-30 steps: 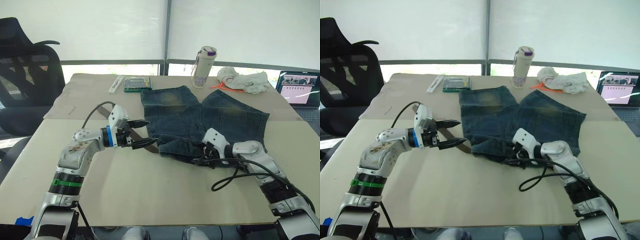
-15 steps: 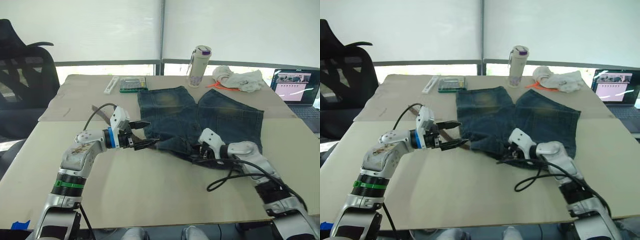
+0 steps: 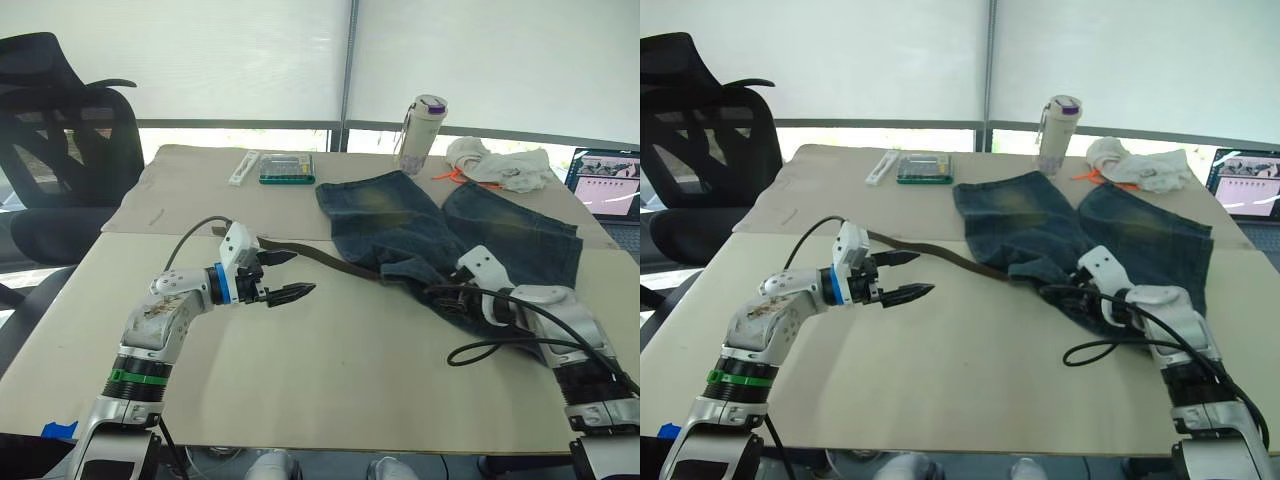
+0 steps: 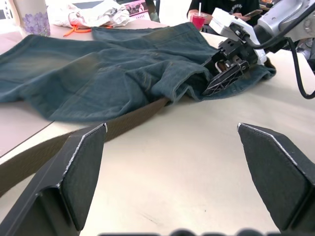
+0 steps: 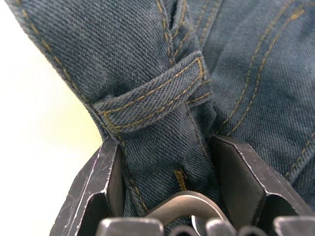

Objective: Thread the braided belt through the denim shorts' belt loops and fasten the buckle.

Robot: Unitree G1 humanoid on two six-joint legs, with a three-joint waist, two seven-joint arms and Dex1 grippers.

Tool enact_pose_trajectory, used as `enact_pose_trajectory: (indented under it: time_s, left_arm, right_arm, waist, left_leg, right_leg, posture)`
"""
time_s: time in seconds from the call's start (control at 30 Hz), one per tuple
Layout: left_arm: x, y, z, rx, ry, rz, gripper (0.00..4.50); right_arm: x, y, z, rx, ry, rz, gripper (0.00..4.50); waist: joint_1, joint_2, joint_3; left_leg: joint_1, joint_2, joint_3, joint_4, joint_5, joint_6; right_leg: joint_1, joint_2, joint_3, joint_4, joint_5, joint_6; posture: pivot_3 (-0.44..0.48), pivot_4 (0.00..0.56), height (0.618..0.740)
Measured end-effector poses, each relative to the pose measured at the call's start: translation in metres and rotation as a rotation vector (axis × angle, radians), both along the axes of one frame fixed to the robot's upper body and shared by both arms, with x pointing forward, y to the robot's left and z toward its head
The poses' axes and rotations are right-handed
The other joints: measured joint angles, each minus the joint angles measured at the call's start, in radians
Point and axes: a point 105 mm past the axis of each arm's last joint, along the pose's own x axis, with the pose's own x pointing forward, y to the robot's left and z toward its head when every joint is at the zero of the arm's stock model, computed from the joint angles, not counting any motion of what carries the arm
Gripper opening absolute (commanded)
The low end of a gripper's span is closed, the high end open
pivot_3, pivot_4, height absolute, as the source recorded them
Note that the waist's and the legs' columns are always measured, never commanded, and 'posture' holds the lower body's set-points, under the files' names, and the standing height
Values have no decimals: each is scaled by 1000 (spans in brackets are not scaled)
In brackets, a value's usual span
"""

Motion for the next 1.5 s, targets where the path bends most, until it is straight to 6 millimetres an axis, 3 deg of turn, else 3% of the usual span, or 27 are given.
enact_pose_trajectory:
  time_s: [0.1, 0.17, 0.37, 0.6, 0.73, 0.9, 0.97, 1.13, 1.3, 1.5]
  left_arm:
    - [0, 0, 0, 0, -1, 0, 4500]
    - [0, 0, 0, 0, -1, 0, 4500]
    - [-2, -7, 23, 19, -83, -40, 4500]
    - [-6, -1, 39, 64, -123, -58, 4500]
    - [-8, 1, 40, 80, -121, -65, 4500]
    - [-11, 4, 41, 97, -124, -70, 4500]
    - [-11, 4, 41, 97, -124, -71, 4500]
    - [-12, 2, 40, 93, -118, -88, 4500]
    - [-11, -1, 42, 87, -122, -100, 4500]
    - [-11, -3, 40, 89, -116, -104, 4500]
  right_arm:
    - [0, -3, 1, 6, -14, -16, 2288]
    - [3, 6, 2, 13, -29, 15, 2288]
    - [23, 83, 6, -25, -142, 410, 2288]
    - [40, 116, 8, -66, -242, 585, 2288]
    - [44, 117, 9, -165, -294, 675, 2288]
    - [9, 97, 4, -86, -129, 797, 2288]
    - [5, 94, 3, -97, -112, 824, 2288]
    - [6, 100, 1, -166, -156, 920, 2288]
    - [-9, 111, -2, -235, -144, 1139, 2288]
    - [-15, 105, -3, -319, -120, 1254, 2288]
  waist:
    - [-7, 0, 0]
    - [-16, 0, 0]
    - [-70, -1, 1]
    - [-85, 0, 1]
    - [-85, 0, 1]
    - [-62, 0, 1]
    - [-60, 0, 1]
    - [-61, 0, 1]
    - [-63, 0, 1]
    - [-57, 0, 1]
  left_leg:
    - [0, 0, 1, 0, 0, 0]
    - [0, 1, 1, 0, 0, 0]
    - [1, 2, 1, -3, 3, -4]
    - [1, 3, 2, -5, 3, -5]
    - [1, 4, 2, -5, 3, -5]
    - [1, 4, 2, -6, 3, -5]
    - [1, 4, 2, -6, 3, -6]
    - [3, 4, 2, -6, 3, -6]
    - [3, 5, 2, -8, 4, -8]
    - [6, 4, 2, -9, 4, -8]
  right_leg:
    - [0, 1, 0, 0, 0, 0]
    - [0, 2, 0, 0, 0, 0]
    - [-2, 6, 2, 1, -1, 0]
    - [-2, 7, 3, 2, -1, 0]
    - [-2, 7, 3, 2, -1, 0]
    - [-2, 7, 3, 1, -1, 0]
    - [-2, 7, 3, 1, -1, 0]
    - [-2, 7, 3, 0, -1, -1]
    - [-2, 9, 3, 1, -1, -1]
    - [1, 9, 3, 0, -2, -2]
  posture:
    - [0, 150, 737]
    - [0, 150, 737]
    - [0, 150, 737]
    - [0, 150, 737]
    - [0, 150, 737]
    - [0, 150, 737]
    - [0, 150, 737]
    - [0, 150, 737]
    - [0, 150, 737]
    - [0, 150, 737]
